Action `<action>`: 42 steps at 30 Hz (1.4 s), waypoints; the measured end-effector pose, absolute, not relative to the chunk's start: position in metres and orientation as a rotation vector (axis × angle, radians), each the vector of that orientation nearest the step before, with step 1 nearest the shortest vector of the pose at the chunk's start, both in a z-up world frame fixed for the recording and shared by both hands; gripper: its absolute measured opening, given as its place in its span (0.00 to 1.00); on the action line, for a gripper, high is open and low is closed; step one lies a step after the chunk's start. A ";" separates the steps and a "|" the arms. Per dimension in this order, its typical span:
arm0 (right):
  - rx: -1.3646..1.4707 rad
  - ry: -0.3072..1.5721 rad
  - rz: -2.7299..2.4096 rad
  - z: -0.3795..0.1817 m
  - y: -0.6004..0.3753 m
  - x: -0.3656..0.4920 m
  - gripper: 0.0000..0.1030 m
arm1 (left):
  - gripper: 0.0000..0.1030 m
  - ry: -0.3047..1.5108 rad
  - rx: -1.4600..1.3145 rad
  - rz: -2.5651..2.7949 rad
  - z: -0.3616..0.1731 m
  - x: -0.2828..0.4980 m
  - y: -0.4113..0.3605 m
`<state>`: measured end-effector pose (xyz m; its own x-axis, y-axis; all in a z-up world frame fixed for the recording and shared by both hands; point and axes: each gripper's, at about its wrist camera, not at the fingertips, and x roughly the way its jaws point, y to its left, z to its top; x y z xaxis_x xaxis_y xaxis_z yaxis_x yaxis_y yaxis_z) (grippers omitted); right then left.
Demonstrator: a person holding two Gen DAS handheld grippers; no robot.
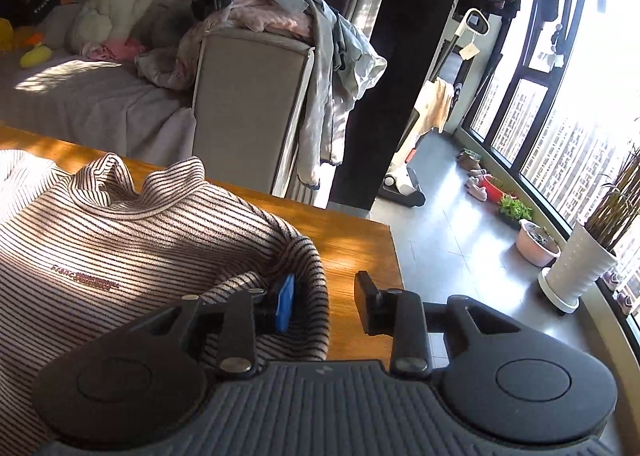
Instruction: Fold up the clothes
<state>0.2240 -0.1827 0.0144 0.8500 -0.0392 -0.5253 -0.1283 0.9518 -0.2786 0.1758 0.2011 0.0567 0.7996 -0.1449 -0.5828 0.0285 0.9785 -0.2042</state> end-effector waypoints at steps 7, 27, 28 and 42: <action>-0.298 0.505 0.208 0.041 -0.201 0.133 0.49 | 0.90 0.578 -0.275 -0.260 0.050 0.166 0.143; -0.227 0.602 0.461 0.029 -0.188 -0.071 0.62 | 1.00 0.623 -0.180 -0.373 -0.010 0.122 0.098; -0.243 0.609 0.488 0.028 -0.181 -0.082 0.62 | 1.00 0.633 -0.182 -0.371 -0.011 0.124 0.097; -0.431 0.448 0.251 0.065 -0.162 -0.046 0.08 | 1.00 0.630 -0.220 -0.338 -0.010 0.118 0.105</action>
